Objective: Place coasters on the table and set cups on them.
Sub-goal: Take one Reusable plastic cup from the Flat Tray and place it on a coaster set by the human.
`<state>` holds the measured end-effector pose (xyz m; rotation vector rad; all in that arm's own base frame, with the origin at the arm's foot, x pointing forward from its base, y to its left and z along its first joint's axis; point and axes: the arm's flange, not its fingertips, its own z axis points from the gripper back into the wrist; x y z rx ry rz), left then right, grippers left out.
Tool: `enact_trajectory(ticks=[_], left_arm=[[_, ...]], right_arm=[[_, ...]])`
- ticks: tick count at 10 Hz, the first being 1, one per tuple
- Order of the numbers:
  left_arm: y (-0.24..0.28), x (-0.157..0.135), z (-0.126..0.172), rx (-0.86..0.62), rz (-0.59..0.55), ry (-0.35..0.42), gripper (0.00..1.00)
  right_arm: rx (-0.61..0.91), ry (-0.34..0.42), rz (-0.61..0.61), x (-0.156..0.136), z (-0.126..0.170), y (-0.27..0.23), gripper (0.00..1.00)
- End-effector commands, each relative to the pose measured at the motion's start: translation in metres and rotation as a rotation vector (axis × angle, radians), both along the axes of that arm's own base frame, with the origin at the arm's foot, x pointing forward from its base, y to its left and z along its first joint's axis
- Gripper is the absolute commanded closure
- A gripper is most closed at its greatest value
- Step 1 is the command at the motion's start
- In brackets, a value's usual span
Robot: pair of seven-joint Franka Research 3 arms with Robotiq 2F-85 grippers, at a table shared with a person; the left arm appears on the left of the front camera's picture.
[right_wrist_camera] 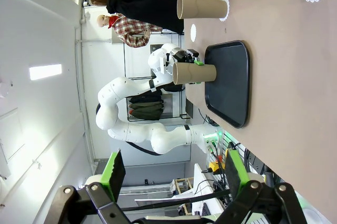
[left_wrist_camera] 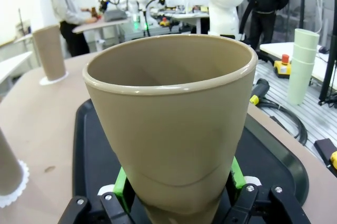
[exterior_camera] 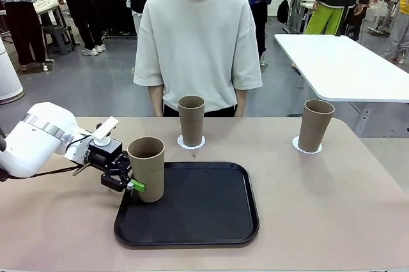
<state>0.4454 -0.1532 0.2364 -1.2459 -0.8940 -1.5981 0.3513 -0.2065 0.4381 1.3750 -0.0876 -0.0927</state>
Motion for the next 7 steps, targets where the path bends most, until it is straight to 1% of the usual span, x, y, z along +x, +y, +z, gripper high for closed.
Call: enact_trajectory(ticks=[1, 2, 3, 5, 7], left_arm=[[0.002, 0.0, 0.005, -0.018, 0.014, 0.006, 0.7], [0.006, -0.005, 0.013, -0.017, 0.023, 0.014, 0.71], [0.011, -0.007, 0.024, -0.023, 0.039, 0.045, 1.0], [0.036, -0.015, 0.065, -0.088, 0.109, 0.06, 1.0], [0.071, -0.014, 0.108, -0.082, 0.208, 0.044, 1.0]], right_arm=[[0.008, -0.013, 0.004, -0.001, -0.001, 0.0, 0.0], [0.008, -0.013, 0.004, -0.001, -0.001, 0.0, 0.0], [0.008, -0.013, 0.004, -0.001, -0.001, 0.0, 0.0], [0.008, -0.013, 0.004, -0.001, -0.001, 0.0, 0.0], [0.008, -0.013, 0.004, -0.001, -0.001, 0.0, 0.0]])
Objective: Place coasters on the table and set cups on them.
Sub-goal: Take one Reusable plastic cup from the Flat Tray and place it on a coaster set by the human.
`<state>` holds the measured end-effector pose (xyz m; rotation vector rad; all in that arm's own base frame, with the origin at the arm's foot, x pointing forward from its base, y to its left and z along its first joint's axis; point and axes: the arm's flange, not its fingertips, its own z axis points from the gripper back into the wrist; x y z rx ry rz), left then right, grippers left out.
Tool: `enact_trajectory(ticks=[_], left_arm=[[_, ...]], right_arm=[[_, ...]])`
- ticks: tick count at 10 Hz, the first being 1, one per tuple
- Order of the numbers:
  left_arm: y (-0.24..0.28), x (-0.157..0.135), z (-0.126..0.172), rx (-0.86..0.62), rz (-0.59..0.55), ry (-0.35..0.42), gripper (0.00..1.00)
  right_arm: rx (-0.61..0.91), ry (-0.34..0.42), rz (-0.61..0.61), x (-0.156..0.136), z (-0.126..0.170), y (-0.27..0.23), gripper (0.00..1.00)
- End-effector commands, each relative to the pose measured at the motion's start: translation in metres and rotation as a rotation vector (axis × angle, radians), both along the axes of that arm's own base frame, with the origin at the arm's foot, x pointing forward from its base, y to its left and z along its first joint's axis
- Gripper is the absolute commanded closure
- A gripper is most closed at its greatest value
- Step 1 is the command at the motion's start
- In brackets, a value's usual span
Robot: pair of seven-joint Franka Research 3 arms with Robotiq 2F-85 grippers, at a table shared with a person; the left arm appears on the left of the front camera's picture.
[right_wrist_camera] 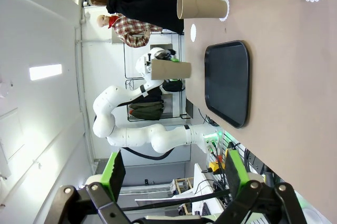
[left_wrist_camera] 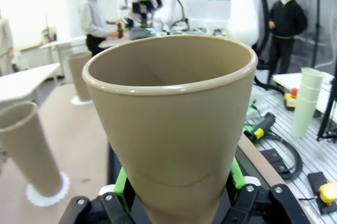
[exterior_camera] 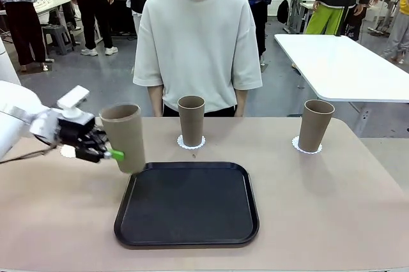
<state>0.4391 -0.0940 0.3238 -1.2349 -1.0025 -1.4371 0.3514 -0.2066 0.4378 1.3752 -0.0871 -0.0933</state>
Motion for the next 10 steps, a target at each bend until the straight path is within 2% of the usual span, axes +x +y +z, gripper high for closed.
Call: enact_trajectory(ticks=[1, 4, 5, 6, 8, 9, 10], left_arm=[[0.026, -0.008, 0.035, 0.02, 0.113, 0.016, 1.0], [0.047, -0.025, 0.074, 0.068, 0.187, 0.003, 1.0], [0.044, -0.036, 0.076, 0.084, 0.181, 0.054, 1.0], [0.051, -0.01, 0.068, 0.044, 0.159, -0.008, 1.0], [0.051, -0.01, 0.068, 0.044, 0.159, -0.008, 1.0], [0.051, -0.018, 0.072, 0.055, 0.171, 0.008, 0.17], [0.066, 0.003, 0.07, 0.028, 0.14, -0.05, 0.17]], right_arm=[[0.008, -0.014, 0.004, -0.001, 0.0, 0.0, 0.0], [0.008, -0.014, 0.004, -0.001, 0.0, 0.0, 0.0], [0.008, -0.014, 0.004, -0.001, 0.0, 0.0, 0.0], [0.008, -0.014, 0.004, -0.001, 0.0, 0.0, 0.0], [0.008, -0.014, 0.004, -0.001, 0.0, 0.0, 0.0], [0.008, -0.014, 0.004, -0.001, 0.0, 0.0, 0.0], [0.008, -0.014, 0.004, -0.001, 0.0, 0.0, 0.0]])
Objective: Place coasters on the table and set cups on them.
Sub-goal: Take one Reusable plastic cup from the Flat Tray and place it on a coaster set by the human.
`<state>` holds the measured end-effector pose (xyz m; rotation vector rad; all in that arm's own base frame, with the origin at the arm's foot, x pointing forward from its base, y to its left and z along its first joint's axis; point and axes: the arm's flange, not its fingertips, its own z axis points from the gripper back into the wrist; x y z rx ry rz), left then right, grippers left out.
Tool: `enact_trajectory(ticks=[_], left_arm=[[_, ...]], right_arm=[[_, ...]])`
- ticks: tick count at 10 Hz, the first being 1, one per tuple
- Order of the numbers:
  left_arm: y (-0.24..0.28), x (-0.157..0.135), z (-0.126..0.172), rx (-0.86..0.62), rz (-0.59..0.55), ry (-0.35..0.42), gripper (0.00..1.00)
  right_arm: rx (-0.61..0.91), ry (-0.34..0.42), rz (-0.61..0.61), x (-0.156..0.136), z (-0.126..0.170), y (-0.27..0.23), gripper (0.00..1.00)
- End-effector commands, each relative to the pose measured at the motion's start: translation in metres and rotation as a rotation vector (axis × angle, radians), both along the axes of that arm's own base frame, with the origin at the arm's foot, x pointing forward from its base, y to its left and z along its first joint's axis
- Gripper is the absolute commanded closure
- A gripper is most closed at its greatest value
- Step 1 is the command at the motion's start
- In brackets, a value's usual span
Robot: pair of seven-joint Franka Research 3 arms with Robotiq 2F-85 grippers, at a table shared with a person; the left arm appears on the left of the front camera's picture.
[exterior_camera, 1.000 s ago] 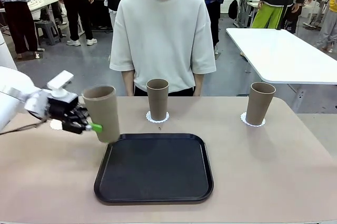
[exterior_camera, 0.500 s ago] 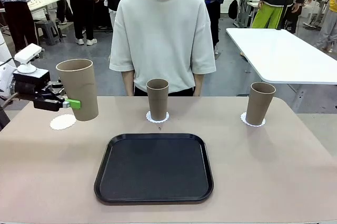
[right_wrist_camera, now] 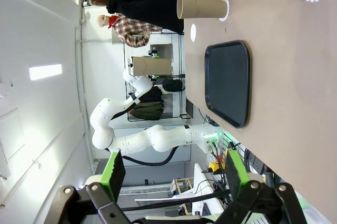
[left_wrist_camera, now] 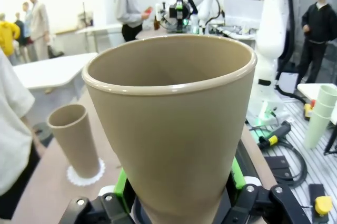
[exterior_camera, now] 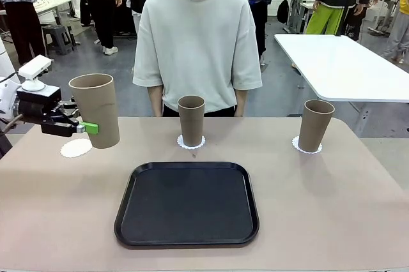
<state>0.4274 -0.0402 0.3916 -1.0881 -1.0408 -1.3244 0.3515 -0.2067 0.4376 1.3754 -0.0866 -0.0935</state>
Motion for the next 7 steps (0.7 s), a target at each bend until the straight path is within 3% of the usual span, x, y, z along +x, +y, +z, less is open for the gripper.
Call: enact_trajectory(ticks=[1, 4, 7], left_arm=[[0.032, 0.038, -0.001, -0.064, -0.017, -0.092, 0.17], [0.093, 0.1, -0.028, 0.029, 0.022, -0.188, 0.17], [0.145, 0.129, -0.055, 0.036, 0.122, -0.127, 0.17]], right_arm=[[0.008, -0.014, 0.004, -0.001, 0.0, 0.0, 0.0], [0.008, -0.014, 0.004, -0.001, 0.0, 0.0, 0.0], [0.008, -0.014, 0.004, -0.001, 0.0, 0.0, 0.0]])
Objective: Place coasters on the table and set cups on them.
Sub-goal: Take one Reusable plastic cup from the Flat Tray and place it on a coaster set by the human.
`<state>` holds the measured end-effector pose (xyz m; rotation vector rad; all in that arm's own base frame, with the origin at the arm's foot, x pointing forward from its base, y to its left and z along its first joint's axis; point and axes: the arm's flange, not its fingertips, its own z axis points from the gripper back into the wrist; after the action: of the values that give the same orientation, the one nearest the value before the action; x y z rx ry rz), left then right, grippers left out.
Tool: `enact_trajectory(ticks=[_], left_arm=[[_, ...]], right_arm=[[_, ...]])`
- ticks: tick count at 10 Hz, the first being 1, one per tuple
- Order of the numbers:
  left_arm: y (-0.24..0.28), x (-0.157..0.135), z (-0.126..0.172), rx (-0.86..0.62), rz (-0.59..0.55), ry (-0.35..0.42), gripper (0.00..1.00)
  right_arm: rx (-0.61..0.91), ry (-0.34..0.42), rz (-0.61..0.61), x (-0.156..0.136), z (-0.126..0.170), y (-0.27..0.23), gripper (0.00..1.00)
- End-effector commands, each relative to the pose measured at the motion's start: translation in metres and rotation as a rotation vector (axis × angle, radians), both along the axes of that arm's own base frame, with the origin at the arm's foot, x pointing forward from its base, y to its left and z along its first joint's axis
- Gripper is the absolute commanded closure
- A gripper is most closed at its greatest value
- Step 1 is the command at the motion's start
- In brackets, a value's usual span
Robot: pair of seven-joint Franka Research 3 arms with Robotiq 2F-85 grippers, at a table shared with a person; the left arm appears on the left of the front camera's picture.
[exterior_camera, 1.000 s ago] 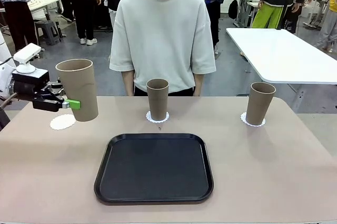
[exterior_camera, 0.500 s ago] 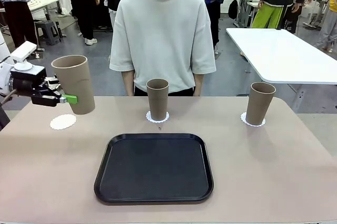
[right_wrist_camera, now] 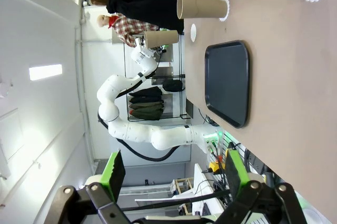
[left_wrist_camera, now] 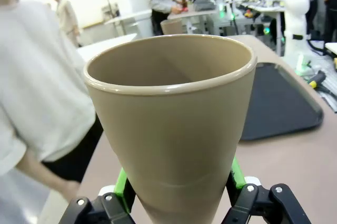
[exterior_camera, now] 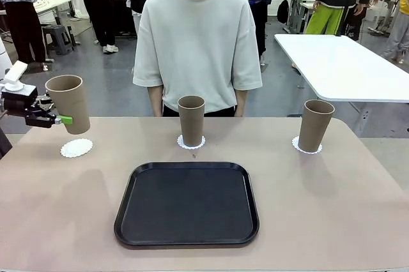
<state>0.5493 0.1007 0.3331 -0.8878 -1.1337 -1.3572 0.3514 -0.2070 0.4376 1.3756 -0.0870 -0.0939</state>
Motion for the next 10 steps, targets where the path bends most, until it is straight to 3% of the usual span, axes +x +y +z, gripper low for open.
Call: enact_trajectory(ticks=[1, 5, 6, 10], left_arm=[[0.017, 0.005, 0.004, -0.044, 0.038, 0.023, 0.17], [0.026, 0.002, 0.007, -0.05, 0.072, 0.078, 0.17], [0.034, 0.006, -0.005, -0.026, 0.062, 0.027, 0.17], [0.034, 0.006, -0.005, -0.026, 0.062, 0.027, 0.17]], right_arm=[[0.007, -0.014, 0.005, -0.001, 0.0, 0.0, 0.0], [0.007, -0.014, 0.005, -0.001, 0.0, 0.0, 0.0], [0.007, -0.014, 0.005, -0.001, 0.0, 0.0, 0.0], [0.007, -0.014, 0.005, -0.001, 0.0, 0.0, 0.0]])
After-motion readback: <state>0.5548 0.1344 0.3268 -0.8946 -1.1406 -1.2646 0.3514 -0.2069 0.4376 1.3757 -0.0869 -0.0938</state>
